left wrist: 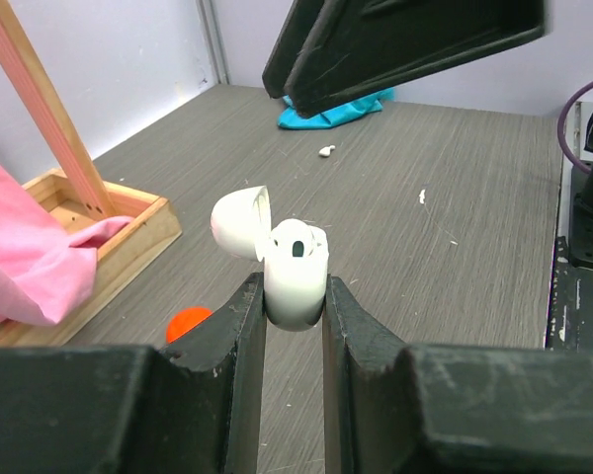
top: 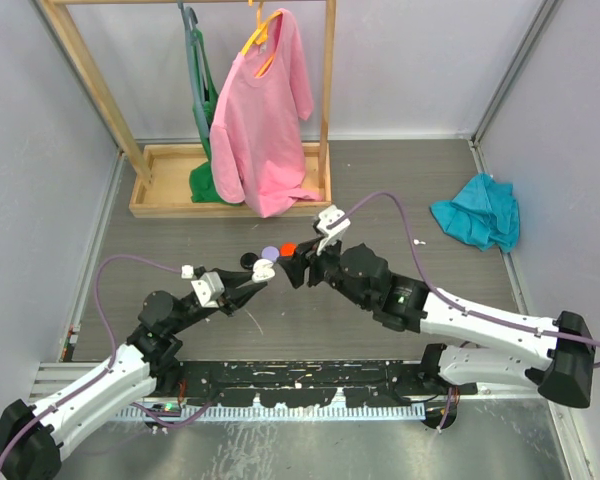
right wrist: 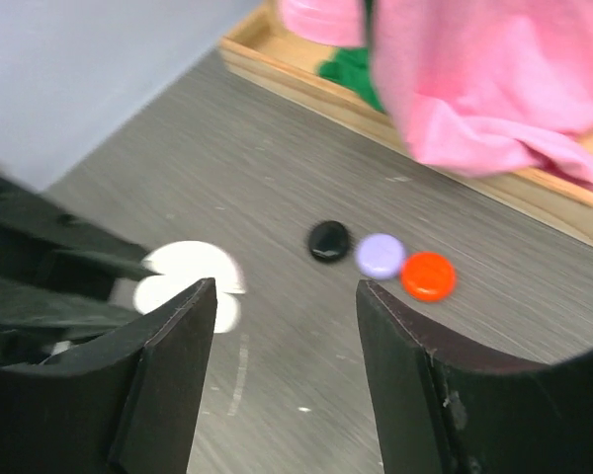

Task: Insert the wireless bluetooth earbuds into the charging case
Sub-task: Place the earbud in the charging case, then pick up the earbud from the center of the board.

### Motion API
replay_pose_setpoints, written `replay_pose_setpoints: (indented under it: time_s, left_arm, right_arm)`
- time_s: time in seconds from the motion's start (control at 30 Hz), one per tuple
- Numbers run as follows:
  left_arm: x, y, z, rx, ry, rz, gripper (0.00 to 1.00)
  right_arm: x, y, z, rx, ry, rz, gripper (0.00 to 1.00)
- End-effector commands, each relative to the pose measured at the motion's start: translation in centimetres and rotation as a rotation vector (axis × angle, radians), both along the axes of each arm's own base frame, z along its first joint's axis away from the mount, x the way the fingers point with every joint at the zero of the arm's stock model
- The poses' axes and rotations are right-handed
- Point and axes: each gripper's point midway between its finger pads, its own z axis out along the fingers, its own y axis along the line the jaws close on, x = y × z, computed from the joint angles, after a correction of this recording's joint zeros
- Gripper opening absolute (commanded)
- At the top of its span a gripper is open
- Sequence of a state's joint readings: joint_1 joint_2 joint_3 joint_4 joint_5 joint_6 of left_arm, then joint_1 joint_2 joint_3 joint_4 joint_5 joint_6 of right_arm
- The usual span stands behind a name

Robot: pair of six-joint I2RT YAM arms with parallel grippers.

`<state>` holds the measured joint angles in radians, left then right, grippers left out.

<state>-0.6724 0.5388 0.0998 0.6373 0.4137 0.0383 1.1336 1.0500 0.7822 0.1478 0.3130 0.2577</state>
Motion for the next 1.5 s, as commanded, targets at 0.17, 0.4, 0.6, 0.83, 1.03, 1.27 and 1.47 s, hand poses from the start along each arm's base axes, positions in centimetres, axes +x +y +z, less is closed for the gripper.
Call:
replay_pose_setpoints:
  time_s: [0.17, 0.4, 0.6, 0.83, 1.03, 1.27, 1.47]
  left_arm:
    - [0.5, 0.4, 1.7, -0.042, -0.041, 0.038, 0.0]
    - [0.4, 0.5, 1.9, -0.05, -0.046, 0.039, 0.0]
    - [0.3, 0.6, 2.0, -0.053, -0.048, 0.041, 0.0]
    - [0.2, 0.5, 2.0, -0.052, -0.047, 0.031, 0.0]
    - [0.0, 0.4, 2.2, -0.058, -0.05, 0.021, 0.0]
    - [-0.1, 0.5, 2.5, -0.066, -0.055, 0.022, 0.0]
    - [-0.1, 0.5, 2.5, -0.071, -0.054, 0.019, 0.0]
  right_arm:
    - [7.8, -10.2, -5.1, -0.184, 0.233, -0.339, 0.64]
    - [11.4, -17.1, -8.9, -0.251, 0.374, -0.554, 0.65]
    - [14.1, -22.8, -12.2, -0.269, 0.495, -0.706, 0.64]
    - [17.0, -29.0, -16.1, -0.272, 0.61, -0.853, 0.64]
    - [19.9, -31.2, -17.0, -0.172, 0.617, -0.825, 0.67]
    - [22.0, -33.5, -18.9, -0.128, 0.671, -0.807, 0.68]
    - [21.4, -34.6, -21.3, -0.102, 0.764, -0.799, 0.67]
